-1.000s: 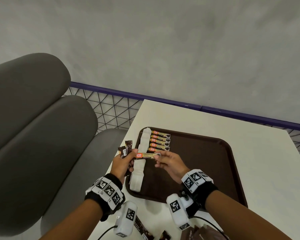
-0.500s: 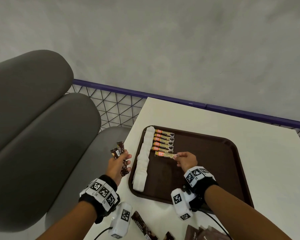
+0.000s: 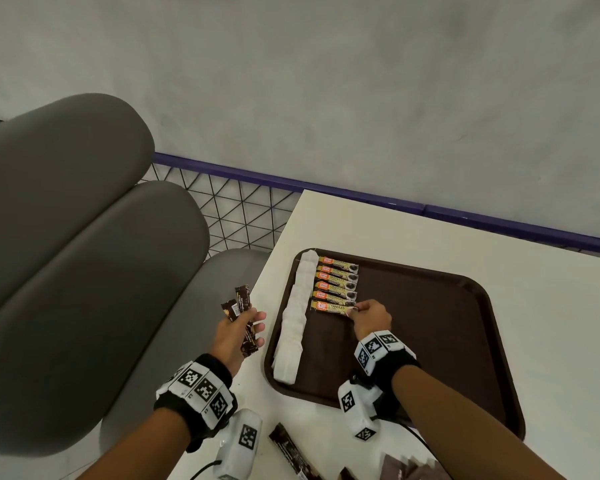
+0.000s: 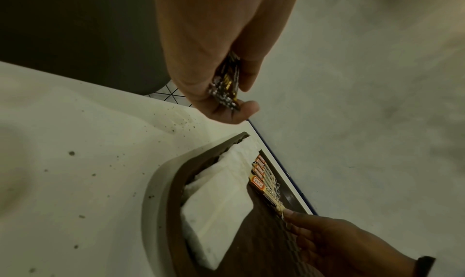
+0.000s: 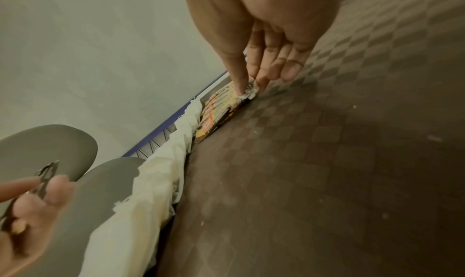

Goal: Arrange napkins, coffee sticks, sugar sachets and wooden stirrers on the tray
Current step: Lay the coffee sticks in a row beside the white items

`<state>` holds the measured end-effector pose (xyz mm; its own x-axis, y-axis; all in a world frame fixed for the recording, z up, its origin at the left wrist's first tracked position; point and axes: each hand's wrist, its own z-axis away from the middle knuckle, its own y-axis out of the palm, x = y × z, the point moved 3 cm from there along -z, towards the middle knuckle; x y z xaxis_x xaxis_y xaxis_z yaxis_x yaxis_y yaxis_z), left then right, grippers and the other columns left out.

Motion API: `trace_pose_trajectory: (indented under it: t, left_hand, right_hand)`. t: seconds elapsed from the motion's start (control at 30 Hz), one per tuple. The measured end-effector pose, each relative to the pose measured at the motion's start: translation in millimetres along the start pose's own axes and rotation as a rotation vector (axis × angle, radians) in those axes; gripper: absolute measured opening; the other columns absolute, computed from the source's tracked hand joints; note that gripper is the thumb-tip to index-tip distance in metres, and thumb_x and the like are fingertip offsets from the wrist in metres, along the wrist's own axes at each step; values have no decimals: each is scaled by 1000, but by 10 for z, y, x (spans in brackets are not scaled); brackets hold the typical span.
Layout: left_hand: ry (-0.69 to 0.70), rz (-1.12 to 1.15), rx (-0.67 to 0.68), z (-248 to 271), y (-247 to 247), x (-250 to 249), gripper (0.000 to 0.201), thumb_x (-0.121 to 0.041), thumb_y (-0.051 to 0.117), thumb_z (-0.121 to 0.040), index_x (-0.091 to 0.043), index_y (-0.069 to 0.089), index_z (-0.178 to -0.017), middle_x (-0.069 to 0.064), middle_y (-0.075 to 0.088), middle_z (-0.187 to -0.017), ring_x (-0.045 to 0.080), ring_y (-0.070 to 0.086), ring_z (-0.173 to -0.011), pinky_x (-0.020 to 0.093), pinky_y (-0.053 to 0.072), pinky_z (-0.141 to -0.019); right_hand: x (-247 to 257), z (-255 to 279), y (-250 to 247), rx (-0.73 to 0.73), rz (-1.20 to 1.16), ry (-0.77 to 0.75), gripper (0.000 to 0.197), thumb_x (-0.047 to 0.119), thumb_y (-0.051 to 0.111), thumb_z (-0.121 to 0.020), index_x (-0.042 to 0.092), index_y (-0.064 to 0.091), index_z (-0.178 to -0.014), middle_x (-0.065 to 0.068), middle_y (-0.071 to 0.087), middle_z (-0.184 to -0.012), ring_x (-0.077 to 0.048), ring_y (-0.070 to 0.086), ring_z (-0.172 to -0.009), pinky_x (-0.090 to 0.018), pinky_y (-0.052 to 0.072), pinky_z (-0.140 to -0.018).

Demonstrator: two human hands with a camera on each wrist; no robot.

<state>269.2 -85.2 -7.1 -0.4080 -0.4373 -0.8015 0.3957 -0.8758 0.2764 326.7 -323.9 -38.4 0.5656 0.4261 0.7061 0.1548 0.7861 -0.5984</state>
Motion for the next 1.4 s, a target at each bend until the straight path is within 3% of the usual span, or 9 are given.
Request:
trace_pose_trajectory:
  t: [0.27, 0.4, 0.6, 0.73, 0.93, 1.07, 1.17, 1.3, 1.4]
  left_hand:
    - [-27, -2, 35, -3, 31, 12, 8, -8, 51, -93, -12, 53, -87, 11, 65, -91, 17, 58, -72, 22, 51, -45]
    - [-23, -3, 75, 6, 49, 5, 12, -4, 47, -94, -9, 57, -92, 12, 66, -98, 18, 58, -75, 24, 53, -48]
    - [-33, -68, 129, 32, 60, -1, 23, -12, 53, -93, -1, 64, -110, 9, 65, -102, 16, 61, -81, 23, 55, -53]
    - [-20, -97, 164, 69, 101, -3, 18, -15, 57, -91, -7, 67, -104, 8, 64, -98, 13, 60, -81, 23, 56, -57]
    - [10, -161, 162, 142, 207, -5, 9, -19, 59, -91, -17, 64, -98, -2, 62, -79, 9, 57, -72, 21, 51, -51]
    - [28, -177, 223, 226, 287, -13, 15, -26, 58, -92, -20, 66, -103, -2, 67, -89, 9, 60, -83, 23, 52, -56]
    - [40, -196, 271, 310, 357, -10, 18, -29, 55, -93, -22, 65, -105, -3, 68, -93, 8, 60, -86, 23, 51, -60]
    - [64, -228, 303, 370, 384, -11, 18, -28, 51, -95, -22, 64, -106, 0, 67, -97, 9, 58, -84, 23, 47, -59]
    - [72, -234, 295, 360, 347, -40, 23, -31, 52, -94, -22, 63, -113, 1, 65, -103, 13, 56, -87, 23, 47, -55]
  right_hand:
    - [-15, 4, 40, -10, 14, -19, 12, 16, 68, -82, 11, 59, -90, -17, 63, -105, -30, 60, -96, -33, 48, -79]
    - [-16, -4, 59, -17, -8, -26, 19, 16, 68, -81, 13, 50, -84, -9, 56, -86, -33, 58, -98, -36, 50, -81]
    - [-14, 17, 29, -25, -2, -58, 23, 17, 70, -79, 12, 50, -91, -4, 47, -86, -31, 53, -102, -37, 47, -86]
    - [18, 82, 2, -29, -45, -171, 15, 15, 66, -82, 11, 53, -89, -13, 62, -96, -27, 54, -101, -29, 42, -78]
    - [213, 436, 89, 282, -151, -352, 6, 12, 59, -87, 16, 59, -81, 7, 58, -80, -13, 55, -86, -19, 40, -75]
    - [362, 746, 216, 549, -165, -468, 20, 12, 51, -93, 6, 61, -109, 13, 55, -86, 0, 51, -78, -2, 40, -59]
    - [420, 926, 287, 680, -152, -496, 26, 16, 47, -95, 4, 57, -117, 8, 57, -92, 1, 53, -78, -7, 42, -58]
    - [438, 1003, 281, 669, -170, -524, 10, 16, 51, -93, 15, 59, -86, 3, 57, -83, -7, 53, -76, -20, 44, -60]
    - [418, 961, 190, 573, -208, -517, 18, 18, 66, -83, 23, 52, -75, 6, 56, -77, -10, 53, -74, -25, 45, -71]
